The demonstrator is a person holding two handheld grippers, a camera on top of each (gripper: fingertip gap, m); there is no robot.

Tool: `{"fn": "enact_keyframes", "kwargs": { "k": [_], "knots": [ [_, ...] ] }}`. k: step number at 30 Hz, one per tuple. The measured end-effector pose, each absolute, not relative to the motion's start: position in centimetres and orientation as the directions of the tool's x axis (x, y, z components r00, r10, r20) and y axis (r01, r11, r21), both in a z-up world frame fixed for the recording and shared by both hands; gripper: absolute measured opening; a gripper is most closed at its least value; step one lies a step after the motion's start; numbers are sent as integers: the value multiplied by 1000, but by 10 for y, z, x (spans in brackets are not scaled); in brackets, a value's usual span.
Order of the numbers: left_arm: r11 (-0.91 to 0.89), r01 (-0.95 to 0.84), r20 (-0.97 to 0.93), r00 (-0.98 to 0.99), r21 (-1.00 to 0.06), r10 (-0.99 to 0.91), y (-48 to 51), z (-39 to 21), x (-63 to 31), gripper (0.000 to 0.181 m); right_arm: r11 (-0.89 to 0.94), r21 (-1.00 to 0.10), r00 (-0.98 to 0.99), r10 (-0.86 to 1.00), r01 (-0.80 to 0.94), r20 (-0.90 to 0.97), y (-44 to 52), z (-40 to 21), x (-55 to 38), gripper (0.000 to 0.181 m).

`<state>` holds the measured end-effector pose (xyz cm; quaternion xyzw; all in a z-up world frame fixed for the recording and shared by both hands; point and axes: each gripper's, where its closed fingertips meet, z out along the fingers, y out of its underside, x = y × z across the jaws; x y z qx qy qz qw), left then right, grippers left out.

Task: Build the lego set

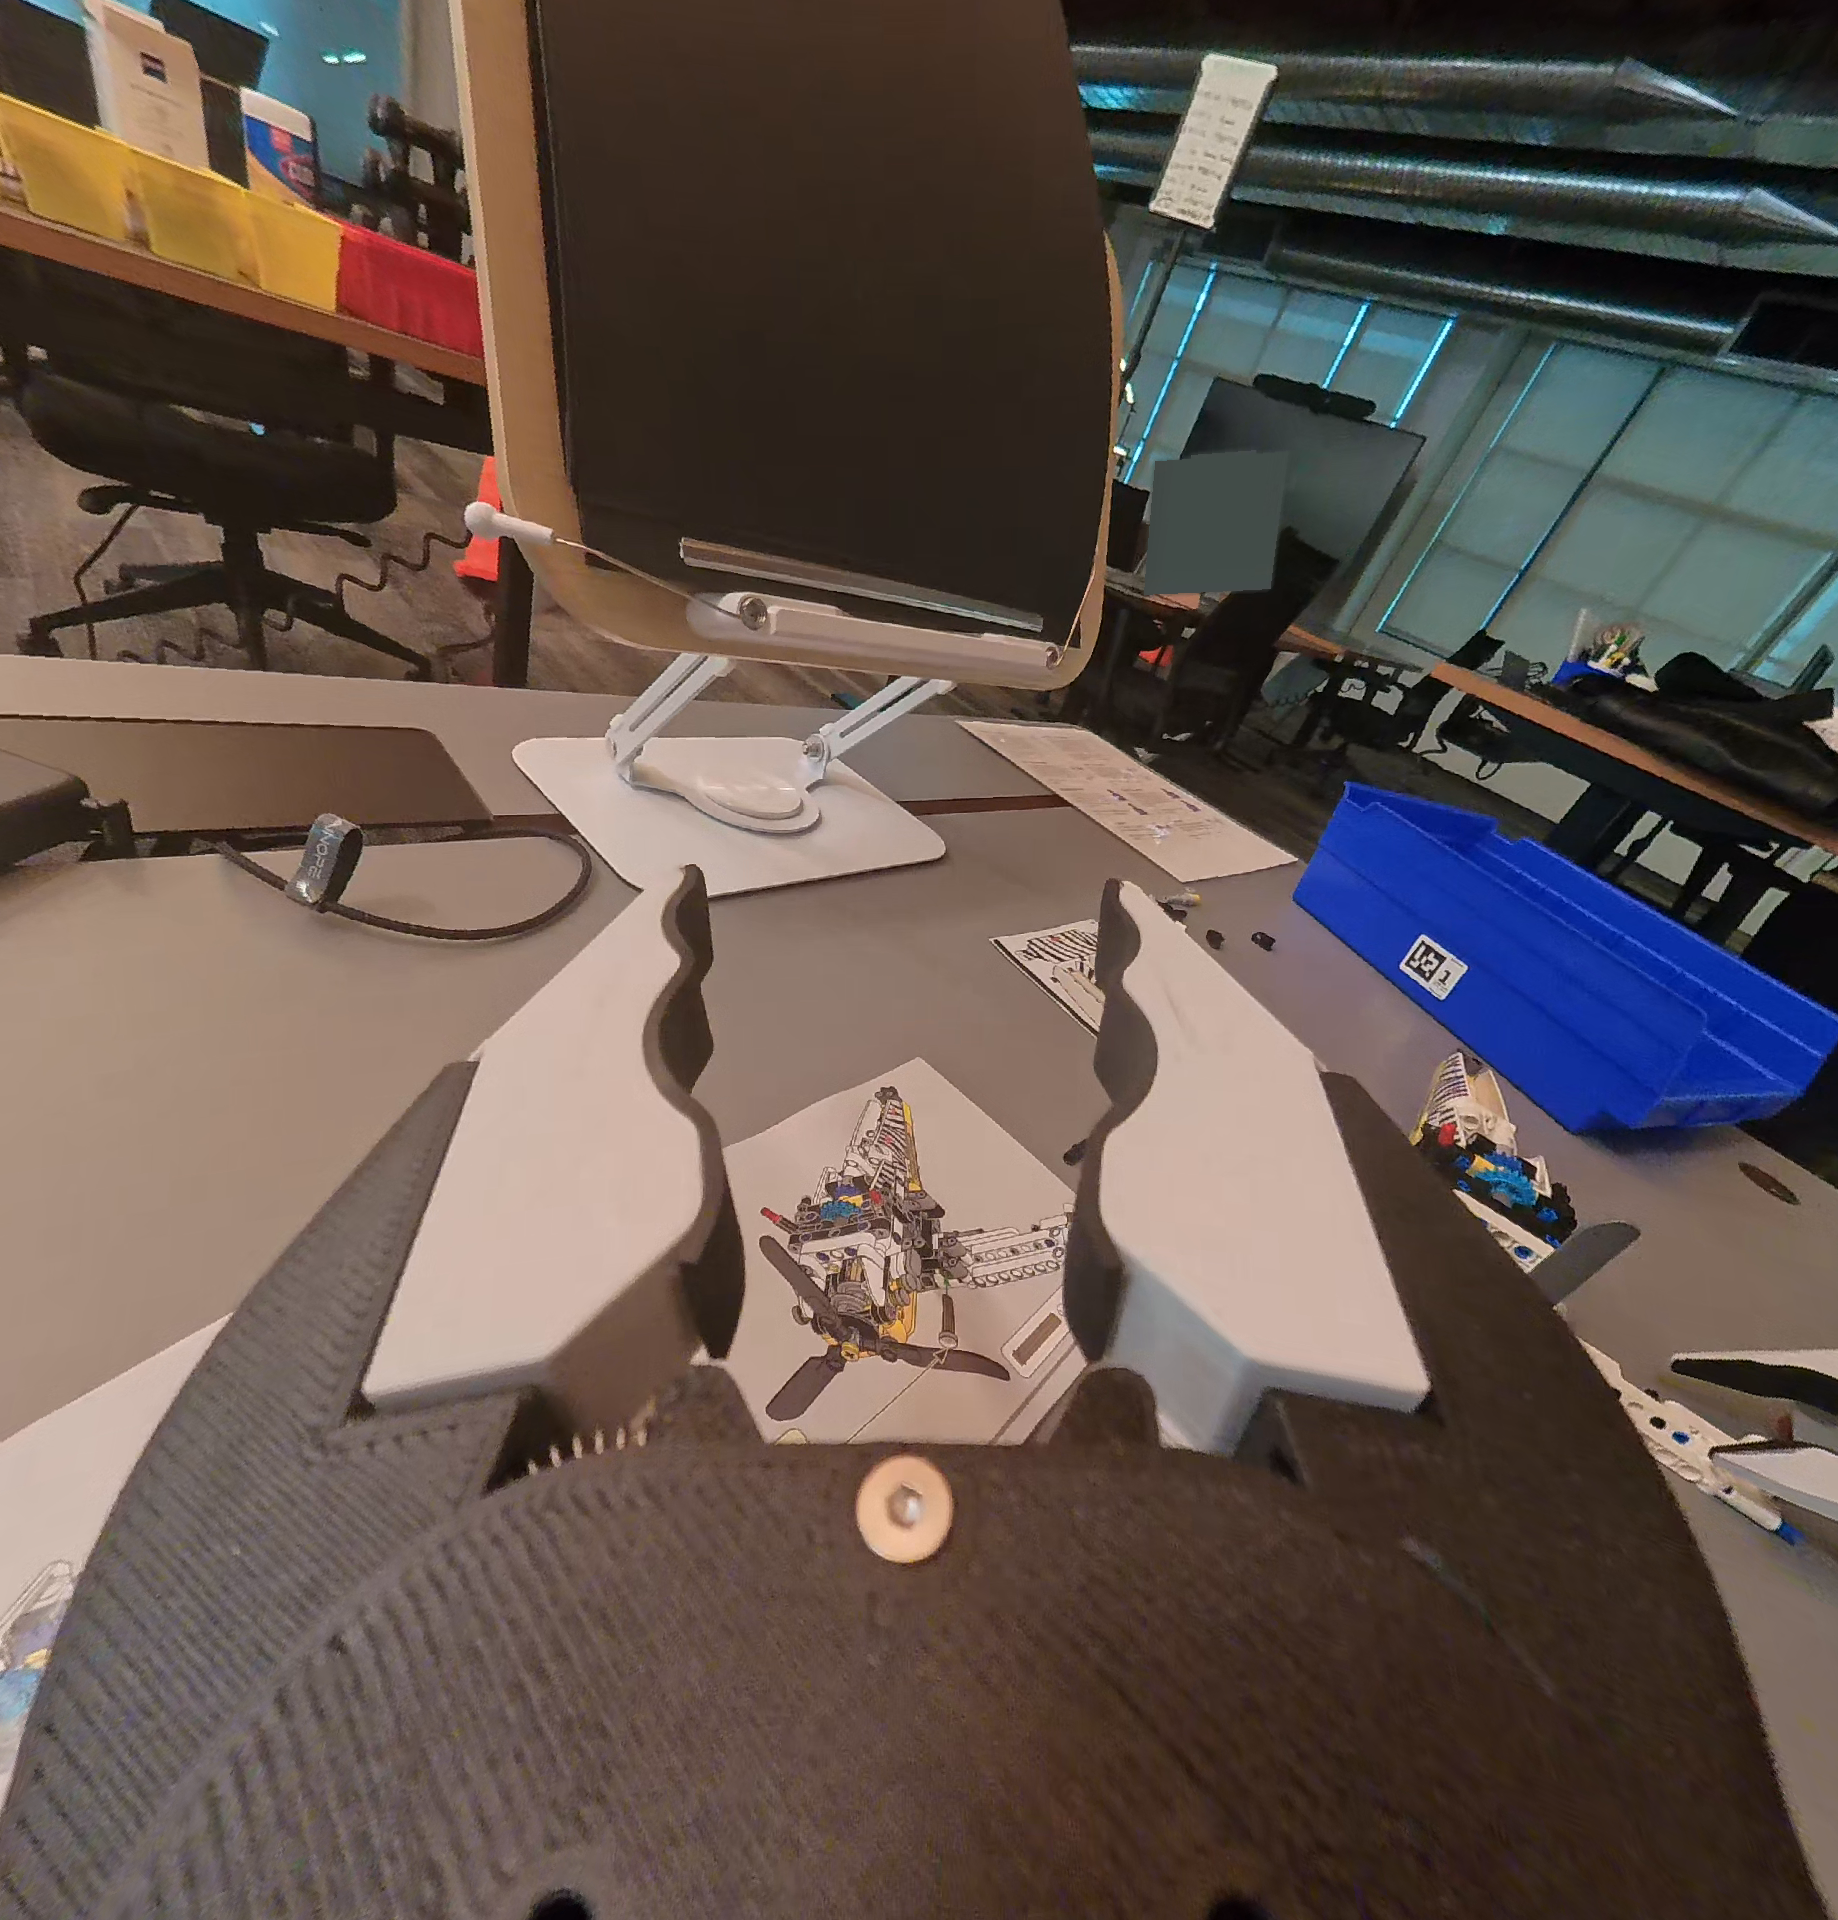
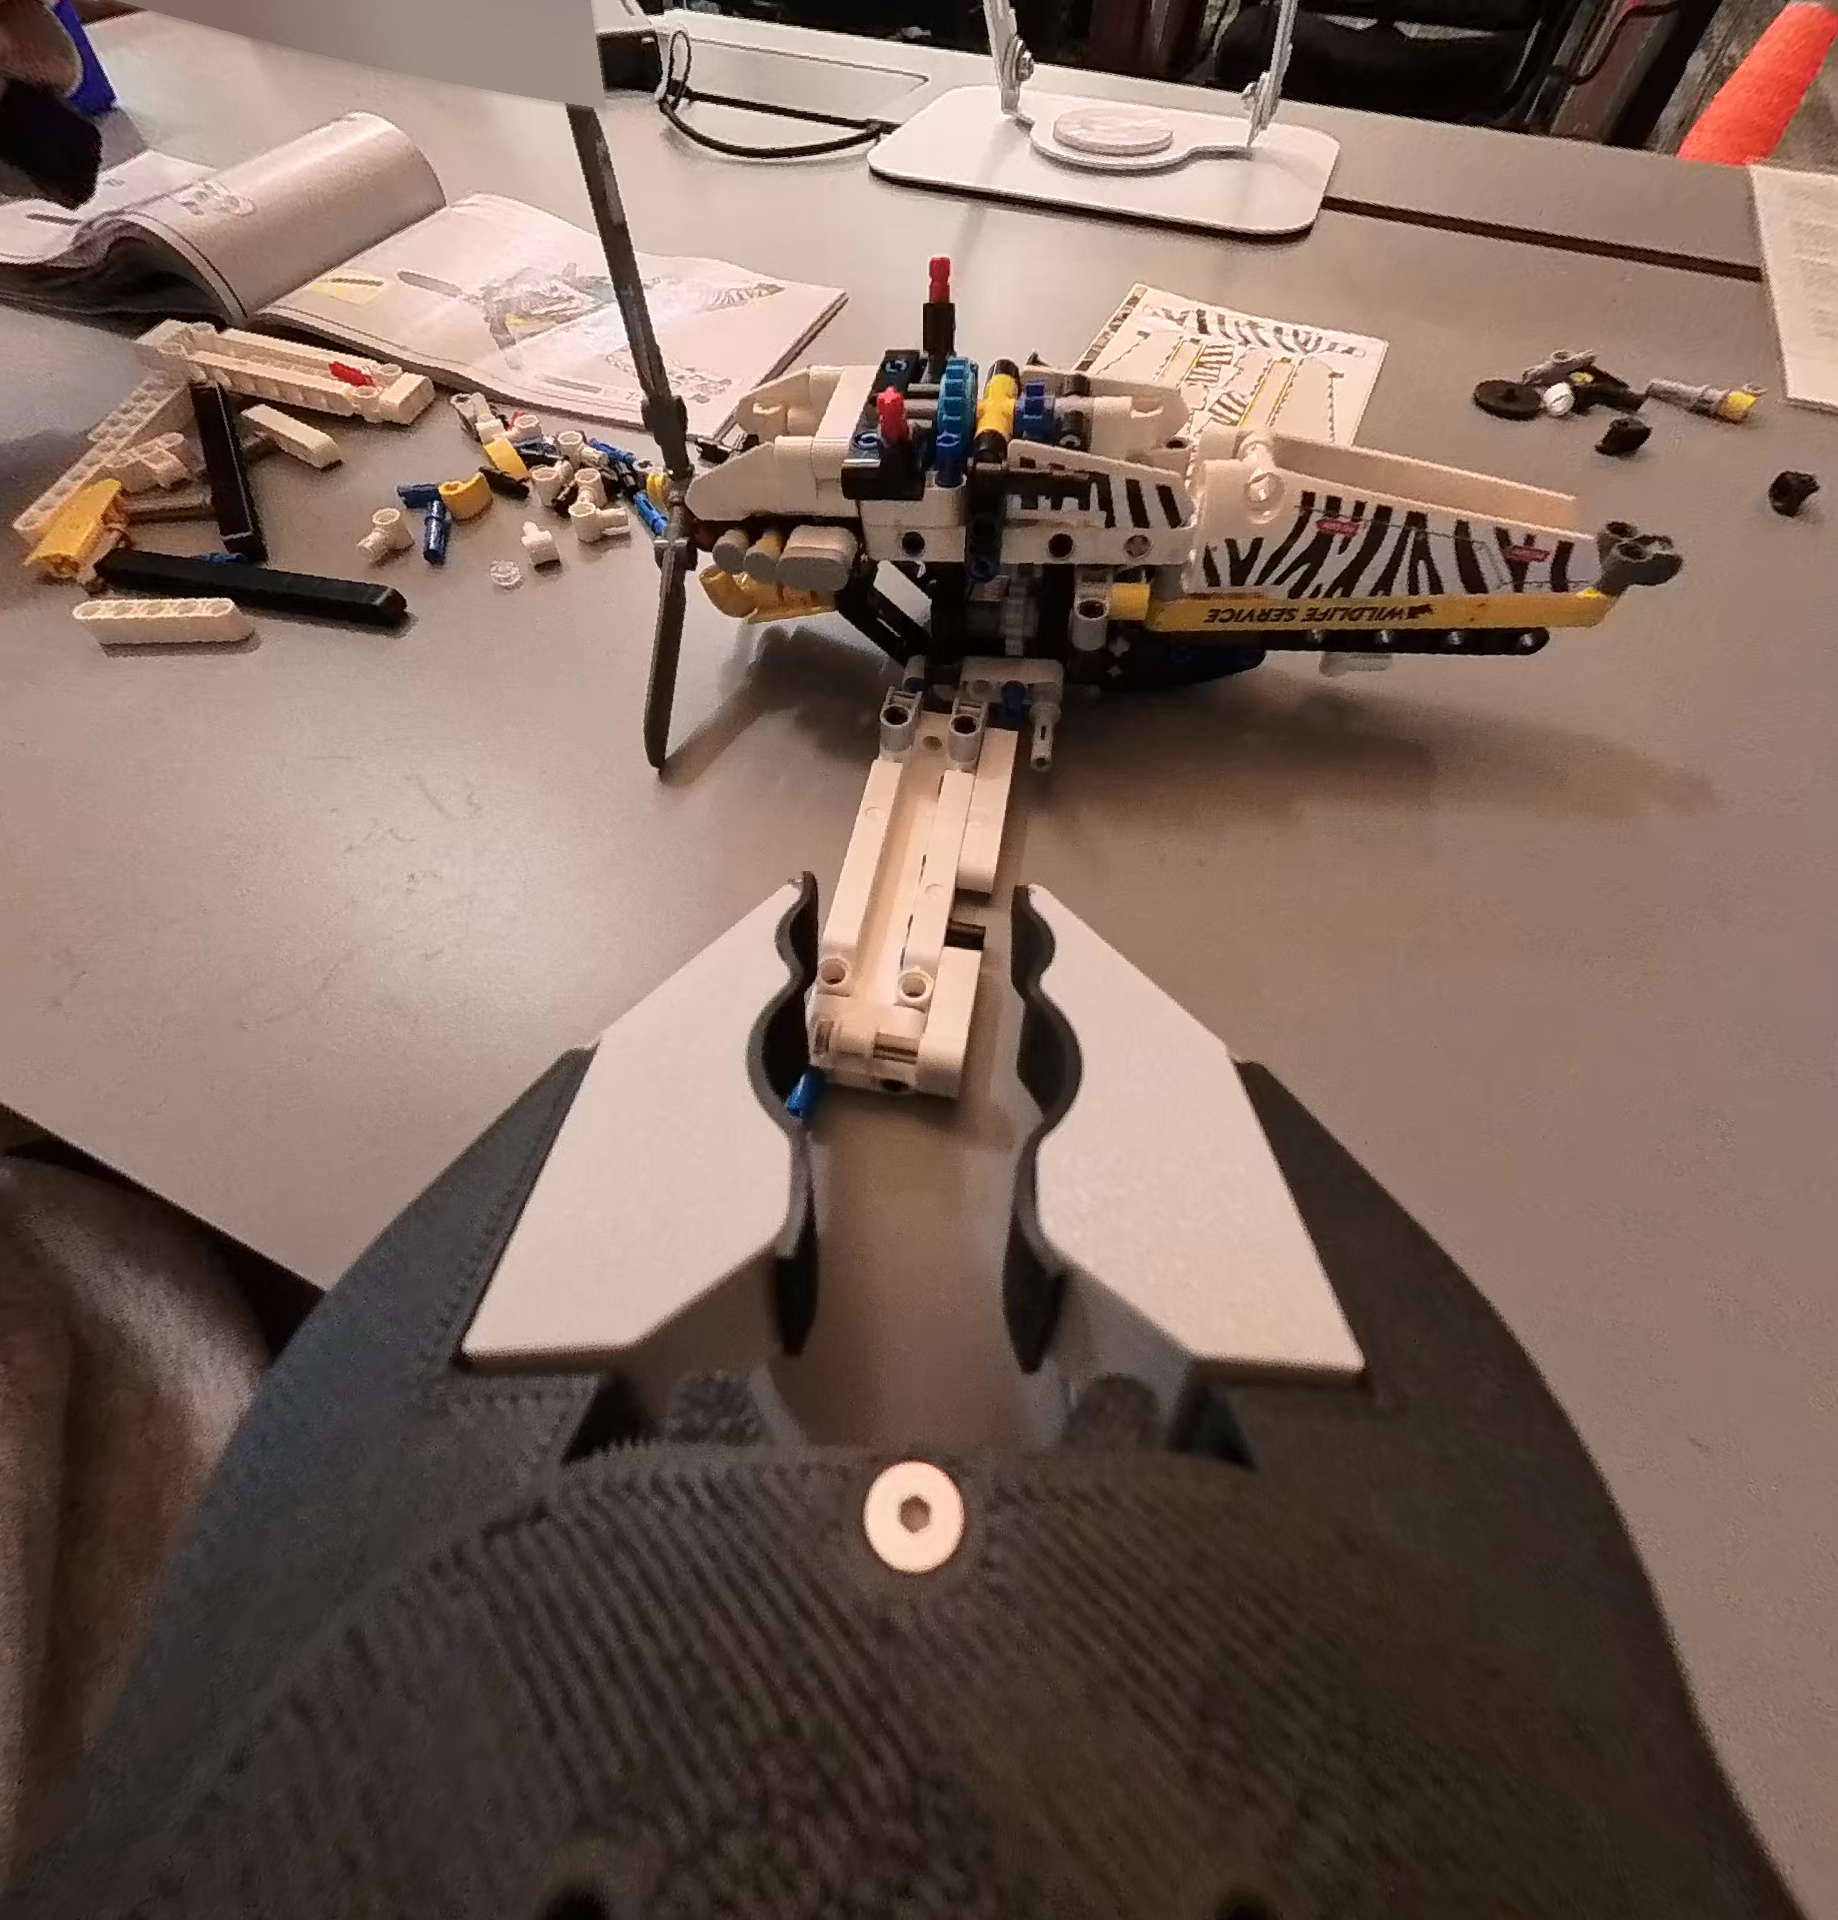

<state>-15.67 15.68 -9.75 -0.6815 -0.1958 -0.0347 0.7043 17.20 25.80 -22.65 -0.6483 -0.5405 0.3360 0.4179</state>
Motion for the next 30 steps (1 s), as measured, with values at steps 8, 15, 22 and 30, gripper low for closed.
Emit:
{"fn": "enact_keyframes", "kwargs": {
  "k": [8,15,22,30],
  "knots": [
    [71,317,324,921,-946,216,157,-97,-156,73,-67,-905,192,981,420,16,258,-226,172,36],
    [69,320,327,920,-945,214,157,-97,-156,74,-68,-906,195,981,419,16,259,-226,172,35],
    [65,324,330,919,-944,215,158,-99,-156,74,-68,-906,195,981,417,16,259,-226,172,35],
    [55,329,333,920,-943,207,159,-100,-154,74,-69,-906,198,980,418,16,259,-227,172,34]
  ]
}}
